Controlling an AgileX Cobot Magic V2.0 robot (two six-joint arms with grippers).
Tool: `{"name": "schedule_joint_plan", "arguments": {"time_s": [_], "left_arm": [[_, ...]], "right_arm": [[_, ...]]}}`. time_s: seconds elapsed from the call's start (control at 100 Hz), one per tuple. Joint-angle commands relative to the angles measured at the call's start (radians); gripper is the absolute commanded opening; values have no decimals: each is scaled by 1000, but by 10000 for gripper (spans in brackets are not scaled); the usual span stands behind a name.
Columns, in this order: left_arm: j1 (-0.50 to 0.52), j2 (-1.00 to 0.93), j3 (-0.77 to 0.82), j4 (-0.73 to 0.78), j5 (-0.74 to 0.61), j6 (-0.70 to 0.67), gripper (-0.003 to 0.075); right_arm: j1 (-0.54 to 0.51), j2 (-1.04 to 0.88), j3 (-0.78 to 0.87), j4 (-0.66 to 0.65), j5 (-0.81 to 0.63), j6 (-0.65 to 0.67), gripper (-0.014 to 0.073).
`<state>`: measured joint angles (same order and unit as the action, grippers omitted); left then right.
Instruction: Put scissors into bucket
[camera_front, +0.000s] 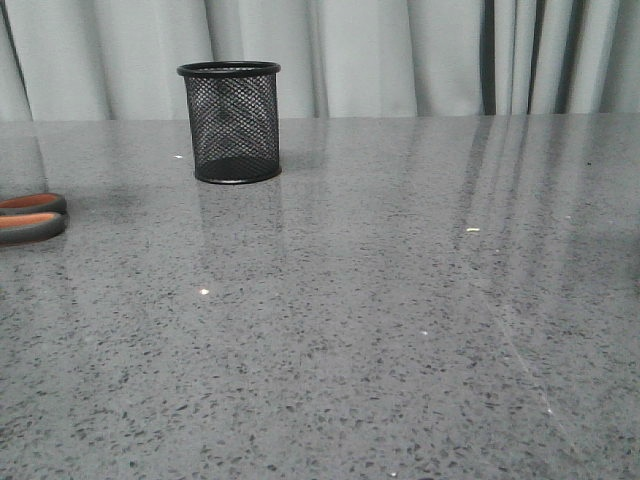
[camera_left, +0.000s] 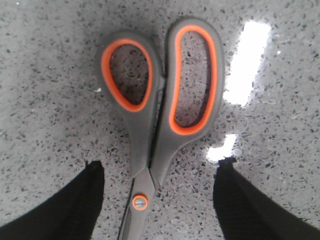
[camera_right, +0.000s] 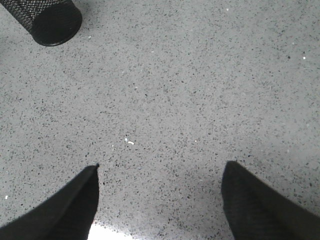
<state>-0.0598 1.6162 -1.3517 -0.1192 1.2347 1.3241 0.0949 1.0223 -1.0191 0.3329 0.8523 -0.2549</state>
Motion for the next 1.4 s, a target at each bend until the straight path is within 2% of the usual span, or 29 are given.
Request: {"name": "schedule_joint_plan", "arguments": {"time_s": [0.0, 0.61, 1.14, 1.26, 1.39], "left_arm": [[1, -15, -29, -17, 40, 7, 430], [1, 98, -29, 8, 33, 75, 430], [1, 102, -29, 8, 23, 85, 429], [1, 102, -29, 8, 23, 85, 403], [1, 102, -29, 8, 23, 92, 336]], "right_arm": [[1, -10, -31, 15, -55, -15, 466], [1, -10, -31, 15, -51, -15, 466], [1, -10, -31, 15, -47, -15, 466], [1, -10, -31, 15, -47, -15, 466], [1, -10, -31, 15, -45, -15, 466]]}}
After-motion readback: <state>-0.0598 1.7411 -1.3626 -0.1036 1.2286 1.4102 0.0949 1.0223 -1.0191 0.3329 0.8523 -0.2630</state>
